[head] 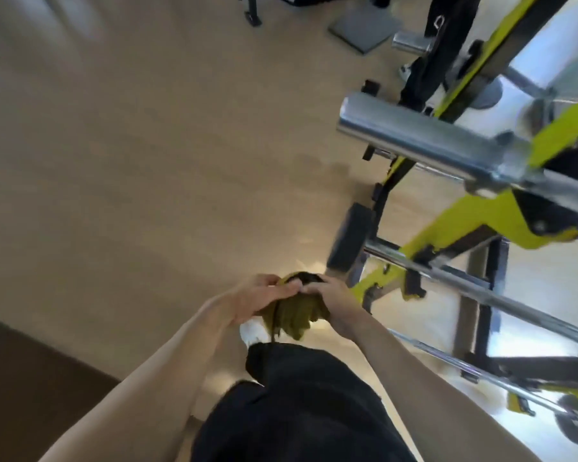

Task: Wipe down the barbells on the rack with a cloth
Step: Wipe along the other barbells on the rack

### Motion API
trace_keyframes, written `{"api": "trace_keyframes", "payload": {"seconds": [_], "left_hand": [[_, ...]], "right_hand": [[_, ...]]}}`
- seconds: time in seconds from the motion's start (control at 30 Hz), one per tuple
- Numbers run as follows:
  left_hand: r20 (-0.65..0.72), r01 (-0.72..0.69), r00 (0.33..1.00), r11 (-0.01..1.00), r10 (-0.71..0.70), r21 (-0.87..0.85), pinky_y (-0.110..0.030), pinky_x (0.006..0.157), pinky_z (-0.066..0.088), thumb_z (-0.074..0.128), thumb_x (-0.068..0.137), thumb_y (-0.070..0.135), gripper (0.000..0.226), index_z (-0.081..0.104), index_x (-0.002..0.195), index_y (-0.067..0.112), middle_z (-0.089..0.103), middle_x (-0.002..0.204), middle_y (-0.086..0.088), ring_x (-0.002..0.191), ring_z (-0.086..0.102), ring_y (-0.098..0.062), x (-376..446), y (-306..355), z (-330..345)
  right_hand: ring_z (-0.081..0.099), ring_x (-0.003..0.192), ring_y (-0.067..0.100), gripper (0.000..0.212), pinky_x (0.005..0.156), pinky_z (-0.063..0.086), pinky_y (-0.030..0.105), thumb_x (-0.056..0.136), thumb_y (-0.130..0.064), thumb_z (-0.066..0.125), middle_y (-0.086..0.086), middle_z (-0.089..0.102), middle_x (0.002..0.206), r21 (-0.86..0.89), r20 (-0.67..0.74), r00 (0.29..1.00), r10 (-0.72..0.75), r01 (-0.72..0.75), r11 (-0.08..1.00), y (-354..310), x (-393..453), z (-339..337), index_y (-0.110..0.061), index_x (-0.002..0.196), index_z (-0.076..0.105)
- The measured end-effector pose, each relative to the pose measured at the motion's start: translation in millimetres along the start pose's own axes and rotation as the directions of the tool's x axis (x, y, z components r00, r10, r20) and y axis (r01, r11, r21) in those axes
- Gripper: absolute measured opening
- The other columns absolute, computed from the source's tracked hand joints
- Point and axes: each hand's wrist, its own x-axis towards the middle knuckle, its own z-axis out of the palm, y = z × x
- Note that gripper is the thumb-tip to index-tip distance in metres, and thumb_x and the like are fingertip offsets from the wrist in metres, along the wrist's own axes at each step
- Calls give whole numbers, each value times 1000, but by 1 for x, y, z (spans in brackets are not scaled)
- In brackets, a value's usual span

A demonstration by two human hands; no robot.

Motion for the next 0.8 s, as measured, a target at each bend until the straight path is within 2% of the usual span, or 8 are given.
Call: {"api": "trace_keyframes", "payload": {"seconds": [0.03, 0.1, 0.2, 0.3, 0.43, 0.57, 0.63, 0.8], "left_hand": [[-31, -12, 999, 994, 15, 105, -37, 95, 54, 75, 74, 62, 64, 64, 111, 12, 72, 106, -6, 102, 68, -21, 4, 11, -21], [-71, -26, 997, 976, 42, 215, -34, 90, 56, 75, 81, 49, 48, 66, 107, 10, 72, 103, -4, 98, 68, -20, 11, 32, -61], [4, -36, 999, 979, 36, 198, -33, 89, 55, 71, 85, 44, 37, 69, 106, 14, 73, 103, -4, 98, 68, -20, 25, 68, -119], [66, -62, 997, 970, 48, 234, -30, 90, 55, 67, 90, 37, 31, 71, 105, 10, 74, 101, -7, 97, 69, -20, 55, 107, -176], [172, -98, 983, 975, 64, 200, -28, 84, 55, 64, 93, 25, 17, 68, 102, 10, 74, 99, -9, 96, 70, -24, 100, 162, -237], [293, -28, 956, 989, -16, 147, -33, 79, 57, 59, 97, 26, 27, 65, 116, 8, 72, 111, -13, 104, 68, -29, 139, 222, -293], [350, 5, 934, 980, -76, 199, -38, 85, 55, 56, 98, 31, 29, 65, 118, 12, 70, 115, -10, 109, 65, -28, 160, 252, -315], [407, 2, 895, 917, -180, 399, -45, 99, 50, 58, 98, 32, 33, 64, 121, 9, 69, 117, -9, 114, 61, -28, 221, 324, -340]], "right_hand": [[62, 68, 23, 15, 57, 50, 31, 87, -7, 64, 14, 66, 80, 32, 8, 1000, 23, -23, 999, -15, 12, 9, -5, 101, 70], [67, 75, 25, 16, 69, 56, 36, 82, -10, 73, 14, 70, 86, 45, -44, 999, 18, -16, 999, -44, 33, 26, -8, 98, 72], [67, 94, 26, 40, 82, 57, 39, 71, -28, 87, 10, 69, 102, 74, -193, 981, -19, 34, 997, -83, 61, 51, -22, 104, 65], [63, 105, 28, 55, 86, 56, 40, 68, -32, 89, 12, 66, 114, 258, -243, 970, -7, 72, 964, -117, 97, 71, -21, 116, 63], [62, 113, 33, 64, 88, 56, 38, 74, -27, 86, 17, 61, 128, 531, -250, 968, -11, 147, 835, -162, 141, 95, -14, 129, 57], [66, 109, 36, 66, 87, 56, 44, 75, -20, 85, 18, 62, 126, 721, -280, 960, -8, 216, 658, -205, 174, 132, -17, 132, 54], [65, 110, 32, 63, 87, 57, 44, 77, -14, 83, 14, 61, 126, 712, -381, 924, 11, 286, 641, -227, 189, 148, -21, 132, 54], [62, 108, 26, 54, 75, 58, 33, 88, -5, 70, 6, 62, 120, 665, -629, 768, 117, 455, 592, -283, 225, 162, -36, 130, 53]]}}
